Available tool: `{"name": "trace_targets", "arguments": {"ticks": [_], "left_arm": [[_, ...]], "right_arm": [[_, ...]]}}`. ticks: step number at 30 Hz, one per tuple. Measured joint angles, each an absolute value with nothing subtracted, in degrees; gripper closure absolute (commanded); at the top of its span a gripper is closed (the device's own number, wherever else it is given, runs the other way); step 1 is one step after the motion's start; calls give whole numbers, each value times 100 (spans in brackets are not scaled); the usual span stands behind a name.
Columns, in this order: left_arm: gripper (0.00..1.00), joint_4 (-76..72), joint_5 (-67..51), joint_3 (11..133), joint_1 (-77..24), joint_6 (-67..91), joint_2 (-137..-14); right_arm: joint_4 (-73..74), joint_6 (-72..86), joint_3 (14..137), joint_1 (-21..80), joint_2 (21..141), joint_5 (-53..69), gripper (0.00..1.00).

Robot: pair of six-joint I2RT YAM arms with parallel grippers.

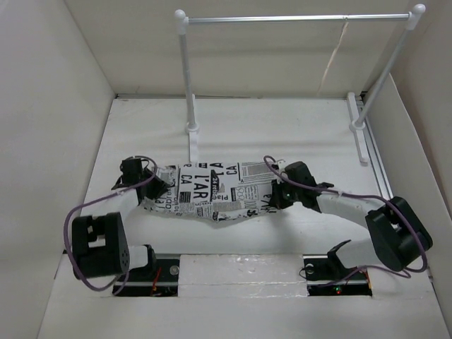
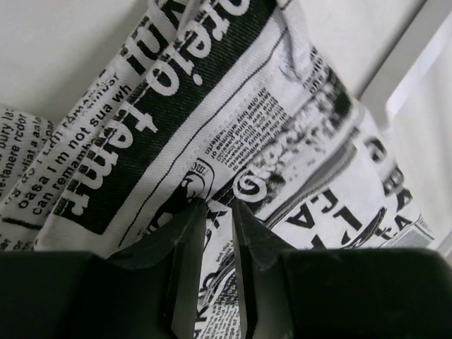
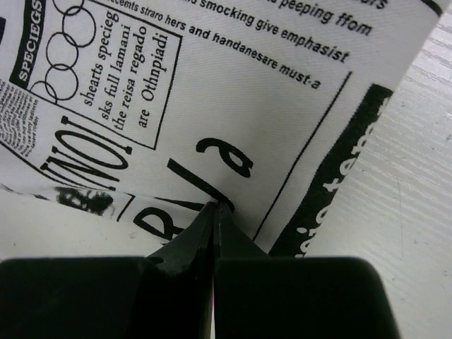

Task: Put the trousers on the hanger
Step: Fold the trousers at the center of the board, then pick up the hanger from the clothesline.

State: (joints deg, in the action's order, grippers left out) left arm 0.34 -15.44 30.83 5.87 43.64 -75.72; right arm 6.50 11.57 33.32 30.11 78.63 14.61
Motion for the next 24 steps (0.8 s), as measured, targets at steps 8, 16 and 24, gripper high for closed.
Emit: {"name": "trace_targets", "arguments": {"ticks": [8, 16, 24], "left_arm": [[100, 1350, -913, 3017, 591, 4340, -5828], [100, 1905, -408, 5808, -235, 3660, -6101], [100, 1990, 1686, 8757, -2082, 2639, -7607]], "right_arm": [[539, 1321, 2718, 3345, 7107, 1638, 84], [2648, 895, 5094, 3454, 6914, 1796, 54], [2847, 484, 9518, 2180, 6871, 1793, 100]]}}
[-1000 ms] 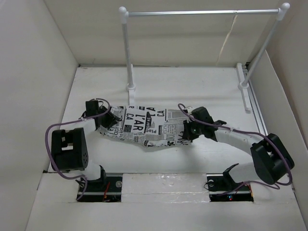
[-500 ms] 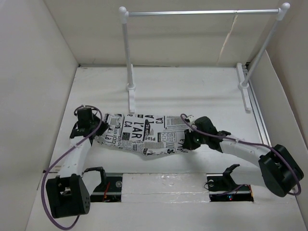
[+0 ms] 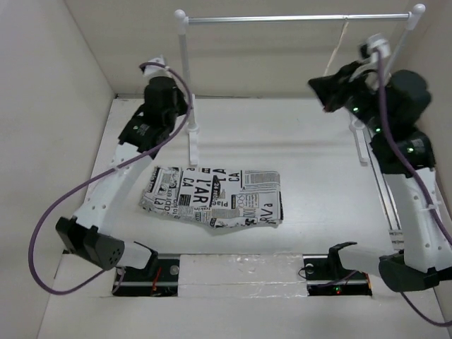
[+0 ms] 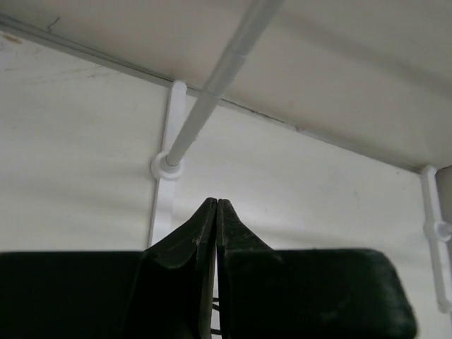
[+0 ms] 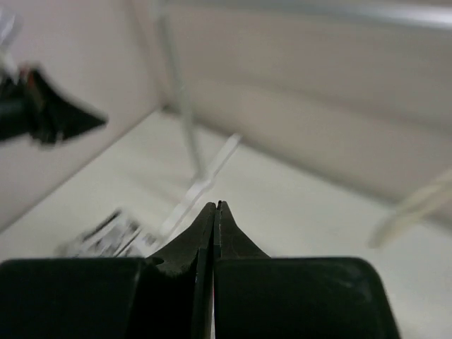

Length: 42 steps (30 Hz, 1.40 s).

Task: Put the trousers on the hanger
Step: Pick up the hanger from the clothesline.

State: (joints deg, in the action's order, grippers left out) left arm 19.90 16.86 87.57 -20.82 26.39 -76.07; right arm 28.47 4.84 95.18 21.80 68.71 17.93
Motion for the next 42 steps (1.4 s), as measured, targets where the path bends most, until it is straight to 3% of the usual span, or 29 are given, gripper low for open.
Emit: {"name": "trace_targets", "arguments": {"ticks": [2, 3, 5, 6, 8, 9, 12, 17, 22, 24, 25, 27, 31, 36, 38, 42], "left_arm": [[100, 1992, 2213, 9019, -2703, 2383, -7972], [100, 1986, 2451, 9039, -2963, 2268, -8097], [100, 2032, 2845, 9035, -3444, 2056, -8305], [100, 2038, 2978, 9002, -3651, 1994, -8372], [100, 2053, 3155, 8801, -3883, 2051, -8374], [100, 2062, 3192, 8661, -3905, 2141, -8331], [100, 2078, 2993, 8119, -3623, 2359, -8049], [100, 1793, 2613, 7218, -3341, 2047, -7100], [99, 1546, 2154, 7072, -3562, 1914, -6386], [89, 1476, 2047, 7019, -3555, 1929, -6351], [75, 1470, 2032, 7004, -3555, 1935, -6351], [65, 1448, 1894, 6735, -3553, 1999, -6364], [59, 1645, 1693, 6501, -3553, 2047, -6412], [58, 1656, 1553, 6501, -3553, 2078, -6377], [59, 1656, 1494, 6501, -3553, 2086, -6355], [60, 1656, 1420, 6475, -3553, 2126, -6281]], "right_arm": [[2790, 543, 10130, 1363, 6936, 1861, 100], [2781, 607, 10374, 941, 6987, 1909, 94], [2788, 799, 10794, 237, 7179, 2045, 70], [2779, 923, 10943, -58, 7310, 2145, 47], [2700, 1186, 11013, -506, 7559, 2425, 32], [2650, 1352, 10995, -703, 7693, 2589, 26], [2508, 1831, 10875, -1052, 8241, 2969, 21], [2156, 2604, 10466, -1125, 8969, 3413, 21], [1520, 3277, 10141, -1044, 9032, 3616, 24], [1177, 3492, 9996, -991, 8967, 3642, 28], [1000, 3594, 9861, -961, 8908, 3642, 30], [709, 3787, 9601, -884, 8814, 3647, 30], [283, 4064, 9183, -740, 8777, 3632, 32], [-204, 4405, 8713, -661, 8781, 3612, 52], [-346, 4504, 8672, -659, 8781, 3612, 68], [-604, 4650, 8652, -650, 8779, 3581, 80]]}}
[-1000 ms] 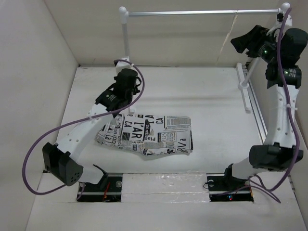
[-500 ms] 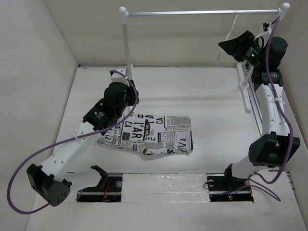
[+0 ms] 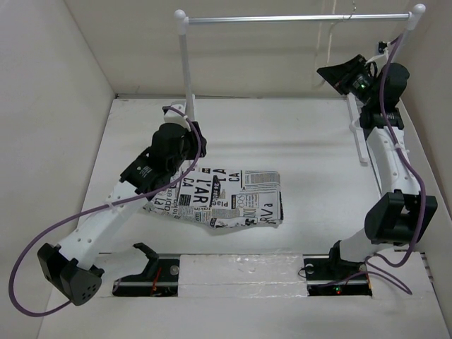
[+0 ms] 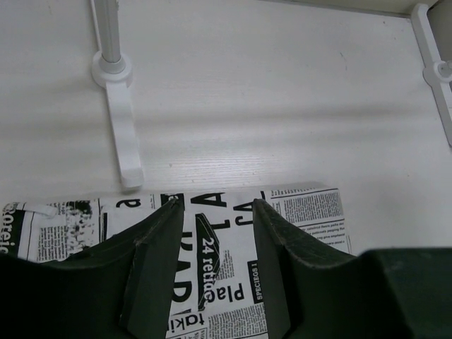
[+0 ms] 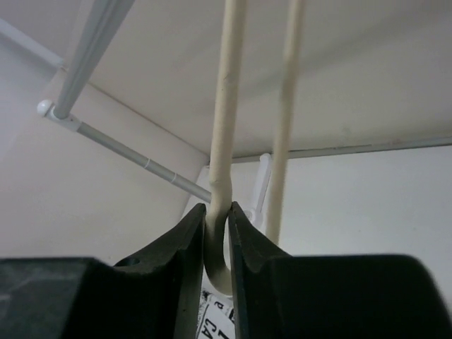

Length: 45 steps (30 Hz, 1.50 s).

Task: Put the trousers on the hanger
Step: Pick up the hanger from the clothesline, then place the trousers on the hanger.

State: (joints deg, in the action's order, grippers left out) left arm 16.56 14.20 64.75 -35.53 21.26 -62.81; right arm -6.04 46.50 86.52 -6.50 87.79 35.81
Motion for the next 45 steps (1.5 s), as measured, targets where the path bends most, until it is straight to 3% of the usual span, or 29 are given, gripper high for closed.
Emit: {"name": "trace_targets", "arguments": {"ticks": [8, 14, 29, 38, 45], "left_arm": [[62, 1798, 1214, 6582, -3553, 2185, -6326], [58, 1975, 674, 7706, -3553, 2178, -6895], [53, 1999, -784, 9531, -3568, 2270, -8278], [53, 1734, -805, 10534, -5183, 2786, -9819], [52, 1133, -1310, 10276, -5275, 3833, -10906]], "right_arm": [[-484, 4453, 8670, -589, 8621, 3583, 89], [281, 3872, 8687, -545, 8206, 3430, 100], [2783, 1577, 8912, -102, 7662, 1647, 100], [3430, 582, 6973, 329, 6241, 635, 100], [3645, 338, 5273, 766, 5347, 180, 100]]}}
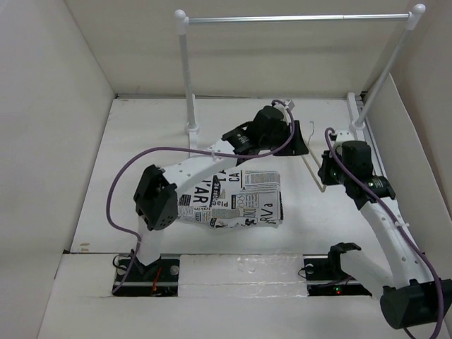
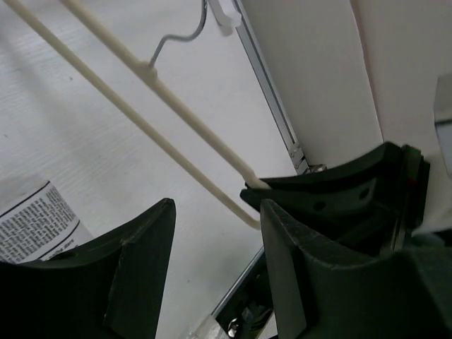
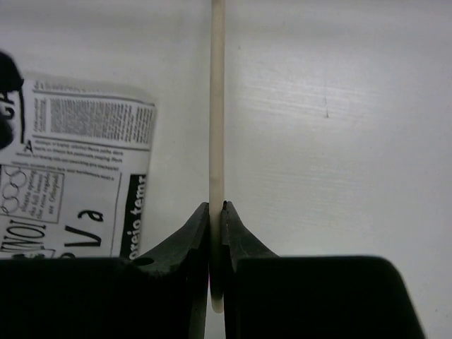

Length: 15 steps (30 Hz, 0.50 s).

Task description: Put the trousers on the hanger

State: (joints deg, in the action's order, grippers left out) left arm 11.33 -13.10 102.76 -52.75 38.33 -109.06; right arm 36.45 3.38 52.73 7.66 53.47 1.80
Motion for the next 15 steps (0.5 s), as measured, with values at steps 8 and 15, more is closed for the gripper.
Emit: {"name": "trace_targets", "arguments": {"ticks": [8, 15], "left_arm": [[52, 451, -1822, 10272, -5365, 4766, -11771], [52, 174, -1986, 10261, -5426, 5227, -12258]], "right_arm": [[3813, 322, 4617, 1096, 4917, -161, 100], [3804, 342, 4484, 1444, 4877, -320, 100]]}}
